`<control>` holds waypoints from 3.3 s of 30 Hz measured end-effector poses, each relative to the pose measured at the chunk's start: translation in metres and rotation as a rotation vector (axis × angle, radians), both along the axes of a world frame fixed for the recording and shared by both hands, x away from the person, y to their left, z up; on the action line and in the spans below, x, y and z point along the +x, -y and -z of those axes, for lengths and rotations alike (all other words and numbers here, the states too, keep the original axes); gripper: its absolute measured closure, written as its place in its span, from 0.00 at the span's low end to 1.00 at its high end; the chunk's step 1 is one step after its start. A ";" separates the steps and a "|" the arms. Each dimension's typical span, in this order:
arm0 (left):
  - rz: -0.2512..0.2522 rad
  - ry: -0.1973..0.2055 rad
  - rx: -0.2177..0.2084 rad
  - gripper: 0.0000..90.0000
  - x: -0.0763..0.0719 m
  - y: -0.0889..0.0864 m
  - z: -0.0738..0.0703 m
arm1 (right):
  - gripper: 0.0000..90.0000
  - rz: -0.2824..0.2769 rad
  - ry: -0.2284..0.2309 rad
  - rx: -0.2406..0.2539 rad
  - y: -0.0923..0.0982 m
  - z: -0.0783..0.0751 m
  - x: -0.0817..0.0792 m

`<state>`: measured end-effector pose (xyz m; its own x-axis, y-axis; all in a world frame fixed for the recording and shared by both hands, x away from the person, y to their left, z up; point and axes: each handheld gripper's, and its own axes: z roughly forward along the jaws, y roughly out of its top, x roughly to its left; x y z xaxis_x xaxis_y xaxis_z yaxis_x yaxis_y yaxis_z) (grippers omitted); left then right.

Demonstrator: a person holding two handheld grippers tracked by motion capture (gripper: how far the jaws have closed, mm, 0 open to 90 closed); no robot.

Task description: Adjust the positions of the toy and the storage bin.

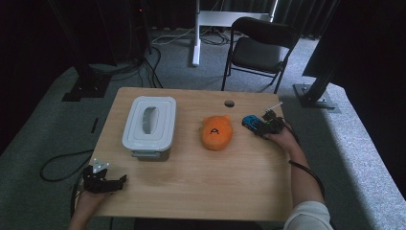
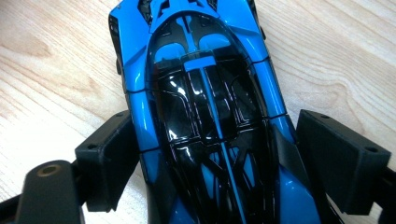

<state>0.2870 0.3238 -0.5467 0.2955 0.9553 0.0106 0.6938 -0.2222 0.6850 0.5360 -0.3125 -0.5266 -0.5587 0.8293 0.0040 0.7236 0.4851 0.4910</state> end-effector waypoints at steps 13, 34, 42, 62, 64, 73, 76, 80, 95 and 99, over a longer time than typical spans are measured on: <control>0.000 0.000 0.000 0.00 0.000 0.000 0.000 | 0.19 0.024 -0.037 -0.025 -0.005 -0.003 0.004; 0.001 0.000 0.000 0.00 0.000 0.000 0.000 | 0.30 0.226 -0.040 0.014 0.002 -0.029 -0.029; 0.000 0.000 0.000 0.00 0.000 0.000 0.000 | 0.30 0.384 0.025 0.010 0.010 -0.039 -0.065; 0.001 0.001 0.000 0.00 -0.001 0.000 0.000 | 0.30 0.497 0.055 -0.025 -0.007 -0.009 -0.097; 0.001 0.001 0.000 0.00 -0.001 0.000 0.000 | 0.30 0.504 0.058 -0.027 -0.008 -0.006 -0.097; 0.000 0.001 0.000 0.00 -0.001 0.000 0.000 | 0.21 0.497 0.070 0.060 -0.002 -0.003 -0.100; -0.001 0.001 0.000 0.00 -0.001 0.000 0.000 | 0.14 0.491 0.075 0.088 0.001 -0.007 -0.102; -0.001 0.001 0.000 0.00 -0.001 0.000 0.000 | 0.12 0.517 0.106 0.151 0.010 -0.015 -0.109; -0.001 0.001 0.000 0.00 -0.001 0.000 0.000 | 0.12 0.479 0.155 0.213 0.014 -0.033 -0.113; -0.001 0.001 0.000 0.00 -0.001 0.000 0.000 | 0.12 0.481 0.135 0.172 0.011 -0.021 -0.102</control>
<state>0.2855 0.3240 -0.5467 0.2950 0.9554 0.0110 0.6936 -0.2220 0.6853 0.4344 -0.3234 -0.5054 -0.1205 0.9858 0.1171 0.7693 0.0182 0.6386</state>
